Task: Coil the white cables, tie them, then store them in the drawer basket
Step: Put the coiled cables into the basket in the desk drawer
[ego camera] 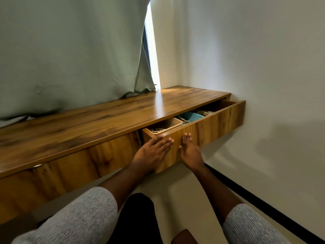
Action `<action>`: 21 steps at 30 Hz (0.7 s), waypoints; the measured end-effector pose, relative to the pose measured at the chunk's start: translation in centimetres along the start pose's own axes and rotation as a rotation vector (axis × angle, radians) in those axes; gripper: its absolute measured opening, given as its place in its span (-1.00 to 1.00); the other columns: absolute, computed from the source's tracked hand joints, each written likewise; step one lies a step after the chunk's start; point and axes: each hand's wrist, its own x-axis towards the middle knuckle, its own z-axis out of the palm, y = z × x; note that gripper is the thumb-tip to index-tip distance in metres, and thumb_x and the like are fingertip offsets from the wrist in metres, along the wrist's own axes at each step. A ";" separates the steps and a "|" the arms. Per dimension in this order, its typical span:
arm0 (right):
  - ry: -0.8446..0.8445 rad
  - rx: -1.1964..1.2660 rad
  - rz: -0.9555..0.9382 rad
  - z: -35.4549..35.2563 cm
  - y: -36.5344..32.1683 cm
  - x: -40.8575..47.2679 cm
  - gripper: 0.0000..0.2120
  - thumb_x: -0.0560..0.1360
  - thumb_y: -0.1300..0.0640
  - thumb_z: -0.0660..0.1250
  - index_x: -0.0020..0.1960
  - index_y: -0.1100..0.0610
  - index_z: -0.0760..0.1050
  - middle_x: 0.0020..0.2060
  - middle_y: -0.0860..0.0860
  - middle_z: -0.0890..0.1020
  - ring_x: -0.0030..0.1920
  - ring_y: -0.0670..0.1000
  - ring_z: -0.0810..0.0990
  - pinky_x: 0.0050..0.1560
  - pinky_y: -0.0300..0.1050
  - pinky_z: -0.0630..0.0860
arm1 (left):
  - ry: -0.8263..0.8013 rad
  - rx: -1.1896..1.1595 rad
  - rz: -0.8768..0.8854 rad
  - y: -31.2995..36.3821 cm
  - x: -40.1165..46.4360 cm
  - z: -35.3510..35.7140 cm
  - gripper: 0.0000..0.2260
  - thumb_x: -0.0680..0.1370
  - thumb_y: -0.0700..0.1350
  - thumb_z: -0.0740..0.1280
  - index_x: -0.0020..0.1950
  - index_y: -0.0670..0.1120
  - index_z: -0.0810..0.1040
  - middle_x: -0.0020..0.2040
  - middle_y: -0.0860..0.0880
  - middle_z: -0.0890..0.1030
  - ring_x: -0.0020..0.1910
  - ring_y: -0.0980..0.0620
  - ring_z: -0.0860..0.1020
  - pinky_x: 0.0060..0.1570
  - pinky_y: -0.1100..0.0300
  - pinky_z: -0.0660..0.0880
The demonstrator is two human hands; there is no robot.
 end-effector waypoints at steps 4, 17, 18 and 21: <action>-0.075 -0.046 -0.014 2.2 -2.2 2.1 -0.41 0.68 0.16 0.17 0.63 0.22 0.03 0.62 0.15 0.08 0.63 0.09 0.00 0.55 -0.02 0.12 | -0.100 -0.002 -0.065 -1.7 -1.0 2.0 -0.44 0.65 -0.06 -0.05 0.62 -0.15 -0.14 0.63 -0.12 -0.13 0.61 -0.07 -0.16 0.55 -0.09 -0.18; -0.401 -0.143 -0.031 6.6 -7.0 5.5 -0.31 0.67 0.16 0.13 0.62 0.26 -0.21 0.61 0.25 -0.17 0.60 0.23 0.09 0.53 0.06 0.19 | -0.261 0.032 -0.160 -4.9 -2.2 5.2 -0.39 0.67 0.09 0.04 0.61 -0.17 -0.06 0.63 -0.12 -0.03 0.61 -0.06 -0.05 0.56 -0.08 -0.21; -0.418 -0.150 -0.033 6.7 -6.9 5.8 -0.31 0.67 0.16 0.13 0.62 0.26 -0.21 0.61 0.25 -0.18 0.60 0.23 0.09 0.52 0.06 0.19 | -0.270 0.027 -0.159 -5.2 -2.1 5.3 -0.38 0.66 0.10 0.05 0.62 -0.16 -0.05 0.63 -0.12 -0.02 0.61 -0.05 -0.04 0.56 -0.07 -0.20; -0.454 -0.164 -0.030 6.9 -6.9 6.8 -0.32 0.67 0.18 0.12 0.63 0.25 -0.20 0.61 0.25 -0.17 0.59 0.24 0.12 0.51 0.05 0.21 | -0.291 -0.022 -0.171 -5.6 -1.6 5.7 -0.42 0.66 0.07 0.01 0.62 -0.16 -0.02 0.63 -0.11 0.01 0.61 -0.04 -0.02 0.57 -0.04 -0.16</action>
